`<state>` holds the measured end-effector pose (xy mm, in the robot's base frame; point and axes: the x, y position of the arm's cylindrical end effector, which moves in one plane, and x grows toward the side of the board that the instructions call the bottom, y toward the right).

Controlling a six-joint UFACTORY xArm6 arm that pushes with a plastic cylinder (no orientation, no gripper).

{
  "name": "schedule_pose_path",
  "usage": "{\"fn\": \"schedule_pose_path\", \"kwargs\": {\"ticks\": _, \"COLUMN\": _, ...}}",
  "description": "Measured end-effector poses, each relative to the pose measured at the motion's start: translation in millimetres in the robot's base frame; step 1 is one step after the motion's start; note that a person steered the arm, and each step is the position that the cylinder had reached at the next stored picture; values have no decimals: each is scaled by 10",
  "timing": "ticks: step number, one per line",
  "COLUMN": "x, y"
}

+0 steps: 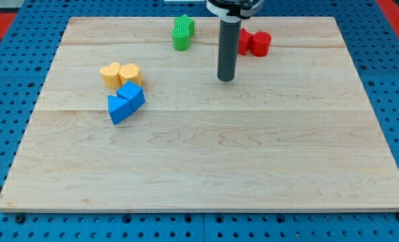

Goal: Push the red blocks slightly to left

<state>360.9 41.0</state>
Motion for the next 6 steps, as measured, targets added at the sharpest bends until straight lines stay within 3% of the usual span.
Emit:
{"fn": "schedule_pose_path", "kwargs": {"ticks": 1, "x": -46, "y": 526}}
{"fn": "schedule_pose_path", "kwargs": {"ticks": 2, "x": -364, "y": 688}}
{"fn": "schedule_pose_path", "kwargs": {"ticks": 4, "x": -446, "y": 1530}}
{"fn": "schedule_pose_path", "kwargs": {"ticks": 5, "x": -796, "y": 1474}}
{"fn": "schedule_pose_path", "kwargs": {"ticks": 6, "x": -962, "y": 930}}
